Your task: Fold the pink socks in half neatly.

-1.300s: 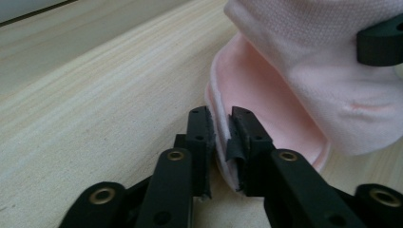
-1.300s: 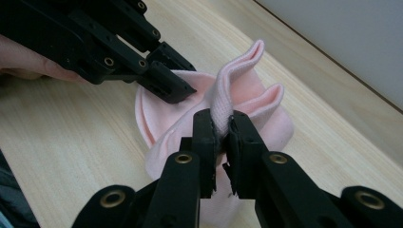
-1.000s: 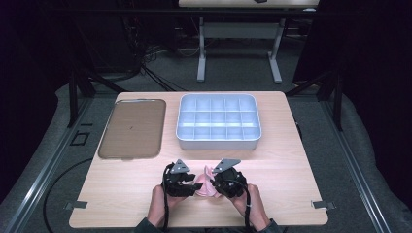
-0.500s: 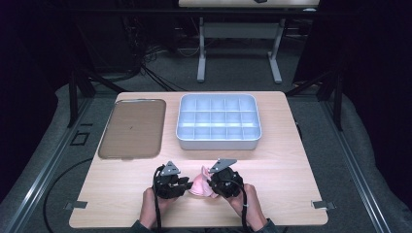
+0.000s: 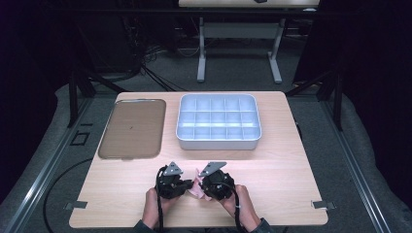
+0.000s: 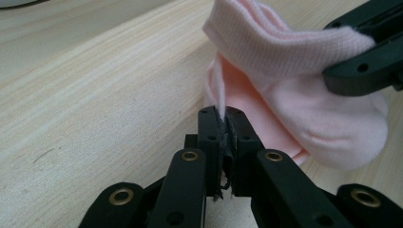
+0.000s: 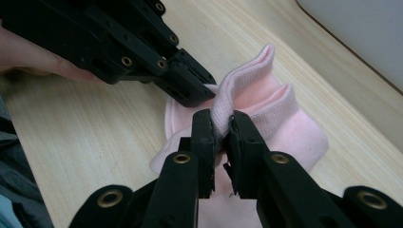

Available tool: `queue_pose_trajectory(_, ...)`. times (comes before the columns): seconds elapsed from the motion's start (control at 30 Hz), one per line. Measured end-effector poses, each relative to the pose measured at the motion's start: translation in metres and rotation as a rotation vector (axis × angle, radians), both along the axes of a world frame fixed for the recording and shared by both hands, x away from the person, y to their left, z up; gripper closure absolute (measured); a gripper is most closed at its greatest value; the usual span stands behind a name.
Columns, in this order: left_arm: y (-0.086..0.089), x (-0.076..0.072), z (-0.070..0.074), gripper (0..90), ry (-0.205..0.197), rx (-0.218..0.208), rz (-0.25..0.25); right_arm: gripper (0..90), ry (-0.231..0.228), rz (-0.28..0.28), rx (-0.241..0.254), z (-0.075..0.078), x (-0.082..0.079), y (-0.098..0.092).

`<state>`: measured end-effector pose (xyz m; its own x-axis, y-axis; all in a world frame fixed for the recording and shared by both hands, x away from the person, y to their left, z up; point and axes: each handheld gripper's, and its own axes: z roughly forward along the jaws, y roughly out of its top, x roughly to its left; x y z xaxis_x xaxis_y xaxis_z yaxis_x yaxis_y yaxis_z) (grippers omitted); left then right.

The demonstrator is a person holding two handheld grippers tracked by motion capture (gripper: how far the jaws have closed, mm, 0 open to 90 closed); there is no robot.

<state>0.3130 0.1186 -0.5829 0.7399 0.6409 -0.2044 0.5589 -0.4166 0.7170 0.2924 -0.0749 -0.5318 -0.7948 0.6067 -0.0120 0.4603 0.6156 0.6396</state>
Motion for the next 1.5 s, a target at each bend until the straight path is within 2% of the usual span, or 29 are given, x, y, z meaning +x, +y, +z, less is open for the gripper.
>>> queue_pose_trajectory(0.07, 0.0, 0.0, 0.0, 86.0, 0.001, -0.002, 0.001, 81.8, -0.005, 0.011, 0.002, -0.001, 0.0, 0.003)
queue_pose_trajectory(0.1, 0.0, 0.0, 0.0, 86.0, 0.002, -0.002, 0.001, 81.7, 0.006, 0.018, -0.011, -0.001, 0.001, 0.005)
queue_pose_trajectory(0.13, 0.0, 0.0, 0.0, 85.9, 0.0, -0.001, 0.001, 81.7, 0.005, 0.017, 0.001, -0.002, 0.001, 0.006)
queue_pose_trajectory(0.23, 0.0, 0.0, -0.001, 83.4, 0.004, -0.013, 0.015, 79.9, 0.025, 0.032, -0.005, -0.007, 0.003, 0.007)
queue_pose_trajectory(0.33, 0.003, 0.0, -0.001, 75.4, 0.013, -0.027, 0.028, 64.4, 0.036, 0.039, 0.004, -0.009, 0.004, 0.007)
queue_pose_trajectory(0.43, 0.006, 0.0, 0.0, 68.4, 0.01, -0.033, 0.041, 57.9, 0.037, 0.044, 0.016, -0.007, 0.003, 0.003)
queue_pose_trajectory(0.53, 0.012, 0.0, 0.004, 61.9, -0.002, -0.047, 0.059, 51.8, 0.026, 0.047, 0.057, -0.001, 0.0, -0.006)
queue_pose_trajectory(0.7, 0.017, -0.001, 0.009, 56.4, -0.006, -0.053, 0.084, 49.9, 0.017, 0.017, 0.074, 0.003, -0.001, -0.018)
queue_pose_trajectory(0.77, 0.021, -0.002, 0.011, 49.1, -0.01, -0.055, 0.104, 49.9, 0.014, -0.02, 0.075, -0.001, 0.003, -0.027)
queue_pose_trajectory(0.83, 0.024, -0.003, 0.014, 46.6, -0.014, -0.057, 0.124, 49.6, 0.025, -0.033, 0.068, -0.002, 0.004, -0.028)
queue_pose_trajectory(0.87, 0.027, -0.004, 0.016, 42.4, -0.019, -0.057, 0.134, 49.2, 0.03, -0.046, 0.051, -0.007, 0.006, -0.03)
queue_pose_trajectory(0.97, 0.032, -0.004, 0.023, 40.0, -0.034, -0.062, 0.167, 48.7, 0.042, -0.046, 0.031, -0.012, 0.007, -0.03)
queue_pose_trajectory(1.07, 0.034, -0.004, 0.03, 36.8, -0.05, -0.078, 0.172, 47.7, 0.045, -0.04, 0.012, -0.019, 0.007, -0.027)
queue_pose_trajectory(1.13, 0.03, -0.003, 0.034, 33.7, -0.055, -0.078, 0.154, 47.2, 0.046, -0.039, 0.0, -0.022, 0.008, -0.025)
queue_pose_trajectory(1.23, 0.019, -0.002, 0.034, 31.2, -0.059, -0.063, 0.114, 46.5, 0.051, -0.036, -0.015, -0.025, 0.009, -0.022)
queue_pose_trajectory(1.33, 0.01, -0.002, 0.028, 31.2, -0.051, -0.026, 0.09, 46.1, 0.047, -0.035, -0.03, -0.026, 0.01, -0.021)
queue_pose_trajectory(1.5, 0.008, -0.002, 0.016, 32.2, -0.038, 0.022, 0.099, 44.9, 0.057, -0.036, -0.033, -0.029, 0.011, -0.021)
